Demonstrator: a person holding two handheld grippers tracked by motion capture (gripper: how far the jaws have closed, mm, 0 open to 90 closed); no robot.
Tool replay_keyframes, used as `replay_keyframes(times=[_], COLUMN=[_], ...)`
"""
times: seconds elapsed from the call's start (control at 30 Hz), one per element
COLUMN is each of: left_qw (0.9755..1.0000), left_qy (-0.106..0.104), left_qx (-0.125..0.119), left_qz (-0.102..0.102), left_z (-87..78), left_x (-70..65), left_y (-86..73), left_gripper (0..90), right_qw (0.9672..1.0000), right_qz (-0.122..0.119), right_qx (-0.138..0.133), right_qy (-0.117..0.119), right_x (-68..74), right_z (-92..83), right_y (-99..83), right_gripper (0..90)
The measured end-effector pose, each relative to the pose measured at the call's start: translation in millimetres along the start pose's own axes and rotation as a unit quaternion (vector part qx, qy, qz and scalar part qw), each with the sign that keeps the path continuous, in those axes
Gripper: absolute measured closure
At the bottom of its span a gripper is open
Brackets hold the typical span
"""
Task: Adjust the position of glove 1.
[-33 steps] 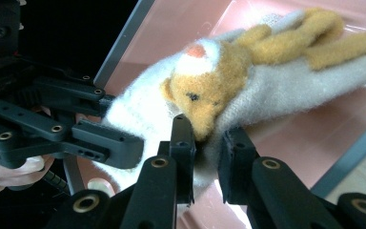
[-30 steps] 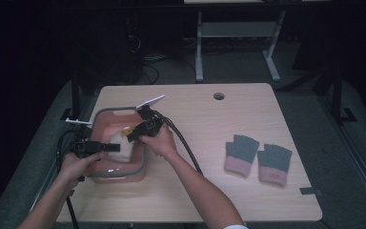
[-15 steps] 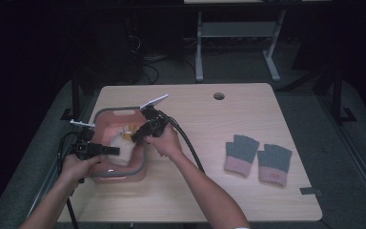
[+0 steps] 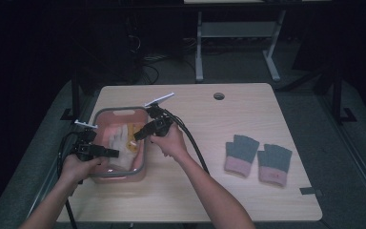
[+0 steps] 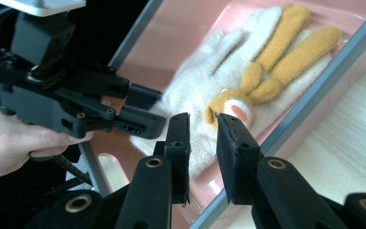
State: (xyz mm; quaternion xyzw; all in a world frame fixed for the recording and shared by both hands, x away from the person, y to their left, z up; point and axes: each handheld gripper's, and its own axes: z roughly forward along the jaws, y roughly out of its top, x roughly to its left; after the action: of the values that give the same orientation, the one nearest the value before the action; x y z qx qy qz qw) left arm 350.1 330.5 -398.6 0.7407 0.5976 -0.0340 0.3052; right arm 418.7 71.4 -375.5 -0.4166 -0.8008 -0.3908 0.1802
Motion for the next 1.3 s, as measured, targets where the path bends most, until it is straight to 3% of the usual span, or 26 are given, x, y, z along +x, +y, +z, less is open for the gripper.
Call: replay_keyframes(times=[0.3,0.47,0.53,0.6,0.77,0.9,1.07,1.13,1.3], left_qw=[0.9992,0.9981,0.9983,0.9971,0.9957,0.9964,0.9981,0.9979,0.9983], left_qy=[0.032,0.05,0.051,0.06,0.07,0.064,0.049,0.041,0.026], left_qx=[-0.018,0.007,0.005,0.023,0.037,0.035,0.01,0.01,-0.004], left_qz=[0.019,0.036,0.028,0.04,0.047,0.043,0.037,0.048,0.051], left_z=[-13.3,-2.3,0.6,6.5,12.6,12.0,6.1,1.6,-3.4], left_x=[-6.1,-11.3,-12.9,-13.1,-14.4,-13.3,-16.2,-18.5,-24.9], left_y=[10.1,11.7,11.7,13.5,13.7,13.5,14.5,16.4,18.0], left_gripper=[57.5,65.8,65.9,64.9,64.3,62.8,60.7,58.5,54.7], right_qw=[0.9999,0.9999,0.9999,0.9999,0.9998,0.9998,0.9996,0.9995,0.9994], right_qz=[-0.002,-0.001,-0.001,-0.001,0.001,0.003,0.002,0.005,0.007], right_qx=[-0.008,-0.013,-0.013,-0.014,-0.017,-0.019,-0.024,-0.027,-0.031], right_qy=[0.006,0.011,0.011,0.01,0.011,0.01,0.013,0.013,0.012], right_x=[-0.9,-3.4,-3.7,-5.2,-7.9,-9.9,-11.8,-14.2,-19.6], right_z=[-10.4,-14.0,-14.7,-16.4,-19.8,-22.6,-26.4,-29.7,-37.3], right_y=[-5.2,-7.5,-8.0,-10.3,-12.5,-14.2,-16.3,-18.1,-21.3], right_gripper=[74.4,74.2,74.3,73.9,73.9,73.4,72.2,71.2,69.5])
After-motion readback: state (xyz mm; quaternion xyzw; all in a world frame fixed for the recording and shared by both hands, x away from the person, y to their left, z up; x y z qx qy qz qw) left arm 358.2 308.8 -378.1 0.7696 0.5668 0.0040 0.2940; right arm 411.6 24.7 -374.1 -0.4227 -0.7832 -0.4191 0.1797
